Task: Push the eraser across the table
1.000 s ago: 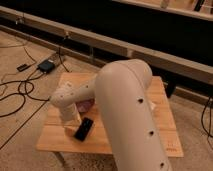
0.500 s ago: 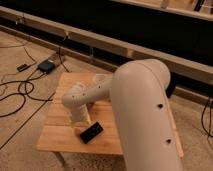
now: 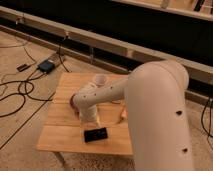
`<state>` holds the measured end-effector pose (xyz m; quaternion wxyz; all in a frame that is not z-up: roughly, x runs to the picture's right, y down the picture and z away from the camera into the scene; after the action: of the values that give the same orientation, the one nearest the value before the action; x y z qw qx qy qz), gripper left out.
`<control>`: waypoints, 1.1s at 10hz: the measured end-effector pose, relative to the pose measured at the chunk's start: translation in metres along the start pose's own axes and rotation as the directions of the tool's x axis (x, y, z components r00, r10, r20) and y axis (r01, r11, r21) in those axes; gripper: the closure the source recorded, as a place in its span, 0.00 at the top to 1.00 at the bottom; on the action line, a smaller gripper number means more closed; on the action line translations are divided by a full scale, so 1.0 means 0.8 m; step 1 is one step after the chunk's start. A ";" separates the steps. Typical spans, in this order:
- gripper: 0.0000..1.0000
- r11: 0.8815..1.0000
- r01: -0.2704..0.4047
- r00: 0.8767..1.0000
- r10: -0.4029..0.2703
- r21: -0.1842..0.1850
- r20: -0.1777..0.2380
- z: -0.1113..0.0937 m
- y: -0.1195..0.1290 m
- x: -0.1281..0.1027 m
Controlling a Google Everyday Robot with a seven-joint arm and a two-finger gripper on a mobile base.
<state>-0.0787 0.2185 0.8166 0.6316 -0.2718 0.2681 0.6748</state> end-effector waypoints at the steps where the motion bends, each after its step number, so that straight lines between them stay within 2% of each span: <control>1: 0.65 1.000 -0.004 1.000 0.004 0.004 0.004 -0.004 -0.008 0.002; 4: 0.65 0.999 0.053 0.998 -0.053 0.013 0.024 -0.033 -0.004 0.018; 6: 0.65 0.992 0.120 0.992 -0.121 0.039 0.027 -0.052 0.001 0.034; 8: 0.65 0.979 0.186 0.982 -0.188 0.080 0.013 -0.057 0.007 0.052; 11: 0.65 0.951 0.275 0.961 -0.277 0.143 -0.005 -0.053 0.014 0.075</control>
<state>-0.0921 0.2304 0.7444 0.7397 -0.2556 0.2700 0.5609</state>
